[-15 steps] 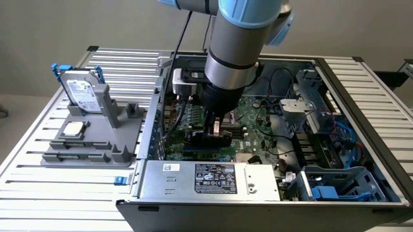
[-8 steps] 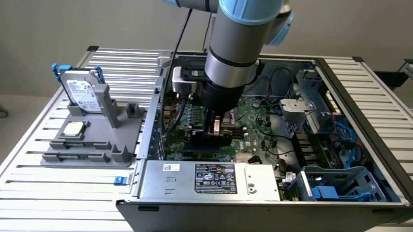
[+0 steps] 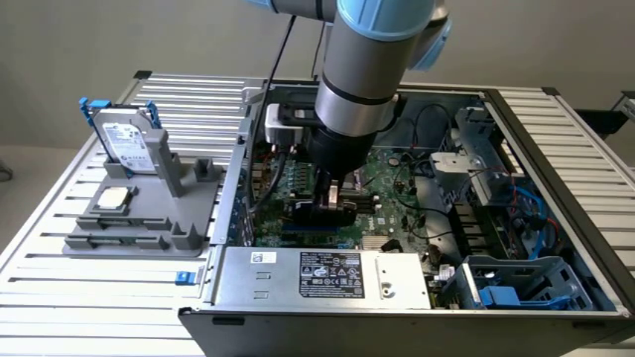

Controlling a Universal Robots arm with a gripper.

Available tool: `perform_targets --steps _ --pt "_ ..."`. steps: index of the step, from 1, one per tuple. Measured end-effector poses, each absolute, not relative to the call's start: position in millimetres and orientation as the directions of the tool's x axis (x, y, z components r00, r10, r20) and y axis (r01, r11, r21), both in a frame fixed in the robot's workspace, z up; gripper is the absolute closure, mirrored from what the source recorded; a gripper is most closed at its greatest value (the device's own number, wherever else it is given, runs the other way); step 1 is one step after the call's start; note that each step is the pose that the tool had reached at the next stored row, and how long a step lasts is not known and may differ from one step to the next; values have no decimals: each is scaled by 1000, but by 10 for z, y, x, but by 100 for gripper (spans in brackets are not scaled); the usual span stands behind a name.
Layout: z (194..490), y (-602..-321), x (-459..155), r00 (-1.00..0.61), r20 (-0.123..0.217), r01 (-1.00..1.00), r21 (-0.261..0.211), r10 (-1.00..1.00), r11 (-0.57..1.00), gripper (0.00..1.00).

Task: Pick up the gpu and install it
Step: 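Insert the gpu into the slot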

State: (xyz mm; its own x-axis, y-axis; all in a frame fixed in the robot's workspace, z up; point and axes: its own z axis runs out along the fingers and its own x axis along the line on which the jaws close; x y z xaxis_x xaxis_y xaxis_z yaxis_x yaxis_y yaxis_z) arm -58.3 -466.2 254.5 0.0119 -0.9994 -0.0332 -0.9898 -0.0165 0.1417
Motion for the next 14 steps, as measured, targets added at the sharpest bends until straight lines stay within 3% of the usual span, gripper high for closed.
perform_targets --steps 14 --pt "2515 -4662 -578 12 -30 -989 149 -999 -16 74"
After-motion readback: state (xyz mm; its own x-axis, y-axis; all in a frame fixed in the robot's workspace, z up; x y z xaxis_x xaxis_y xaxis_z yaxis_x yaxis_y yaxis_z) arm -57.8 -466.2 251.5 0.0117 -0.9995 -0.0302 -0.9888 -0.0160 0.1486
